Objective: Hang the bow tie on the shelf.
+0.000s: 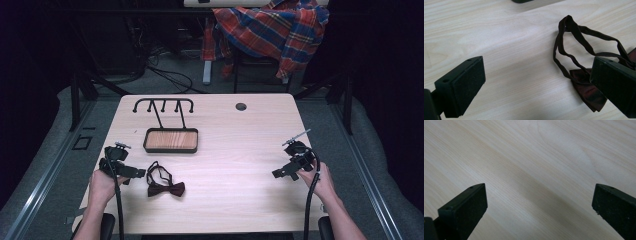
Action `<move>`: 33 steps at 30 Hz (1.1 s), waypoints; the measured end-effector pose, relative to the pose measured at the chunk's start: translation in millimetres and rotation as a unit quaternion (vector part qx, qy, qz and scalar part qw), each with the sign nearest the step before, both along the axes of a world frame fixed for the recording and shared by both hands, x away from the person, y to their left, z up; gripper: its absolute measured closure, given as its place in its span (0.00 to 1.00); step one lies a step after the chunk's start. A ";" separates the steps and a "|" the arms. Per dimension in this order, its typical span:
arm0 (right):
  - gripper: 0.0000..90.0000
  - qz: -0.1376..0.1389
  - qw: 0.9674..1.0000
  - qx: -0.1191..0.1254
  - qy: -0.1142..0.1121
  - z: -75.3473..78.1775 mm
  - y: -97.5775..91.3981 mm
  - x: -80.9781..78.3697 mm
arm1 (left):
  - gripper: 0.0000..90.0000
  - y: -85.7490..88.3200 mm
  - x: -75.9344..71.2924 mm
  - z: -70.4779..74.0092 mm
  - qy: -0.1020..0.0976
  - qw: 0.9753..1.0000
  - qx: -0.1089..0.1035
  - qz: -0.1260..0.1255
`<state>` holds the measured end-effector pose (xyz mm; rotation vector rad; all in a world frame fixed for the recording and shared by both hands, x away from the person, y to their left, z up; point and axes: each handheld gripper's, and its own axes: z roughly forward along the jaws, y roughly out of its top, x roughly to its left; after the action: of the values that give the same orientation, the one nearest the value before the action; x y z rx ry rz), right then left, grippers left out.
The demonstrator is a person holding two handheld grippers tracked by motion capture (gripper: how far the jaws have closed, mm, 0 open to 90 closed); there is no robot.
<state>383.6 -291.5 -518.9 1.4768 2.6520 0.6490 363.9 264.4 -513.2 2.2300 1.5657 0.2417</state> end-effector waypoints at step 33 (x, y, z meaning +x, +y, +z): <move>0.02 0.058 0.998 -0.039 0.000 0.0 12.2 -2.5 | 0.00 -24.8 22.2 -15.4 0.008 1.000 0.008 -0.002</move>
<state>381.1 -279.3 -518.9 1.3125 2.7452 0.5452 386.1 239.6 -528.7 2.2514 1.5737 0.2356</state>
